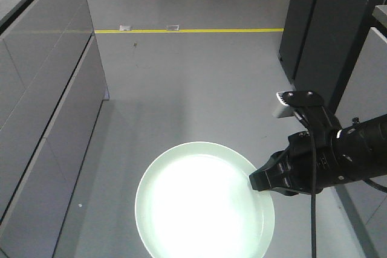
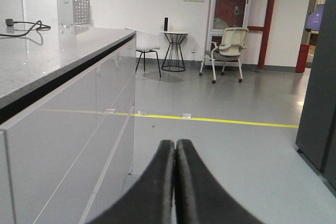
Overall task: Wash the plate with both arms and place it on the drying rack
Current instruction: 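Keep holding the plate while turning toward the sink counter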
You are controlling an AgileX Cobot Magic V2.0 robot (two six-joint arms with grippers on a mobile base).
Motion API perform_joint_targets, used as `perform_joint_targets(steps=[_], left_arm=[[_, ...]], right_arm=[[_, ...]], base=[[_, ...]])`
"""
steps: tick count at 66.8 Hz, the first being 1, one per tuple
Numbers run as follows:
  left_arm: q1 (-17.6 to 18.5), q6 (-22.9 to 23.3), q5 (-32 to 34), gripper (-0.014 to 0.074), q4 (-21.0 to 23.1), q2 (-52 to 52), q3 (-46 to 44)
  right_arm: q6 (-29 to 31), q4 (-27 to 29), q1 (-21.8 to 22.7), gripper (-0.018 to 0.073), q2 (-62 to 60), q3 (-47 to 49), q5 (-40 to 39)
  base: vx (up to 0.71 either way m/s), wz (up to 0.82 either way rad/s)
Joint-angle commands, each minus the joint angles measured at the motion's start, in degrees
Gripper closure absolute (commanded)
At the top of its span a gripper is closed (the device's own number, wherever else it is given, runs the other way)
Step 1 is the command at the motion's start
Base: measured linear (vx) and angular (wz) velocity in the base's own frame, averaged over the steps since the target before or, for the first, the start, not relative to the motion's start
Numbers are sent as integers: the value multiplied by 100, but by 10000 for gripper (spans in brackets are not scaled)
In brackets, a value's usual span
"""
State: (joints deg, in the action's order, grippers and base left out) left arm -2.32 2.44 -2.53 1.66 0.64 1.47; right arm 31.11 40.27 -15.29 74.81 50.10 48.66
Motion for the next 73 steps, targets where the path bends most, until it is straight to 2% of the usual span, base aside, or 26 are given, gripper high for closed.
perform_joint_targets(steps=[1,73], left_arm=[[44,3,436,603,43,81,-152],[44,3,436,603,43,81,-152]], right_arm=[[54,241,-1,561,-158,148,-98],[54,241,-1,561,-158,148,-98]], base=[[17,-4],[15,-7]])
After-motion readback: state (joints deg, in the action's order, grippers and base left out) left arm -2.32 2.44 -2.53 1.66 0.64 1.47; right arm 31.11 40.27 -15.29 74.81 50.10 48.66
